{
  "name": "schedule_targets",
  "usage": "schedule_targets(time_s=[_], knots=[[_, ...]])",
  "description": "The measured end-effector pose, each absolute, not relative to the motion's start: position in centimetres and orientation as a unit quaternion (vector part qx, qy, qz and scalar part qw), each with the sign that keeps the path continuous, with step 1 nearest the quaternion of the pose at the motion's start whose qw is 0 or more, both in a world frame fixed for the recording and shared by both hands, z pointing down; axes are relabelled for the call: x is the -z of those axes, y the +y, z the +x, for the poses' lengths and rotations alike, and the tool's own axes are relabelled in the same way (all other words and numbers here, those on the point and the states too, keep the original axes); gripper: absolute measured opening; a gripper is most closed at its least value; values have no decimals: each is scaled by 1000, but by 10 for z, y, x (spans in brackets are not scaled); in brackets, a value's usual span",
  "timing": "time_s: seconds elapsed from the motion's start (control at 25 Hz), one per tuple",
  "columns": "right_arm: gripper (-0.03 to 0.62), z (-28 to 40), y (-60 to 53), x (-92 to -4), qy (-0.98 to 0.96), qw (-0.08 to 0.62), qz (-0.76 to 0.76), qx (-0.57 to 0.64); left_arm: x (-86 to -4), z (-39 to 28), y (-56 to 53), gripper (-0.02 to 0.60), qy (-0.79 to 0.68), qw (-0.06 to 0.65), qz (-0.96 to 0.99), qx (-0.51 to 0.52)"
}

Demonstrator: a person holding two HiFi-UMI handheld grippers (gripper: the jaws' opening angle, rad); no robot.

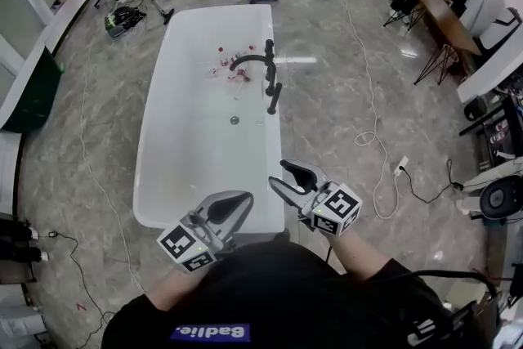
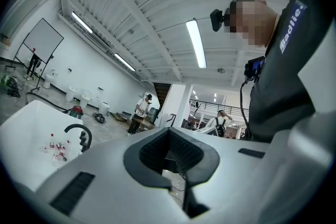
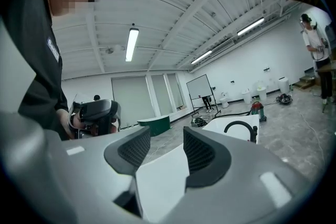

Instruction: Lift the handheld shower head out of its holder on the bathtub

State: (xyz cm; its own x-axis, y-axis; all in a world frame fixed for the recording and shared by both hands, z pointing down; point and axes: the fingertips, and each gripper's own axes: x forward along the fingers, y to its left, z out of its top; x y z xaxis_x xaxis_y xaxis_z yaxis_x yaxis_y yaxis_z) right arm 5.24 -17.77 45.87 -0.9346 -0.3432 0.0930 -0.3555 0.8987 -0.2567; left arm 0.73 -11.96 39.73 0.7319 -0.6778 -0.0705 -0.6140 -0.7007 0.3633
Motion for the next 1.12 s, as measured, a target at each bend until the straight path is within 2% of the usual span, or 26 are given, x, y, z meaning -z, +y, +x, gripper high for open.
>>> schedule_targets(time_s=[0.16, 0.4, 0.76, 1.12], knots=[[203, 65, -197, -463, -973, 23, 179, -142, -400, 20, -130, -6, -361, 160, 913, 97], [230, 81, -213, -478, -973, 31, 173, -151, -400, 31, -137, -6, -379, 153, 908, 94], [253, 70, -251, -495, -969, 58, 194, -145, -396, 5, -147, -6, -391, 153, 903, 93], [270, 66, -338, -555, -947, 111, 257, -157, -411, -34, -163, -6, -385, 171, 903, 85]])
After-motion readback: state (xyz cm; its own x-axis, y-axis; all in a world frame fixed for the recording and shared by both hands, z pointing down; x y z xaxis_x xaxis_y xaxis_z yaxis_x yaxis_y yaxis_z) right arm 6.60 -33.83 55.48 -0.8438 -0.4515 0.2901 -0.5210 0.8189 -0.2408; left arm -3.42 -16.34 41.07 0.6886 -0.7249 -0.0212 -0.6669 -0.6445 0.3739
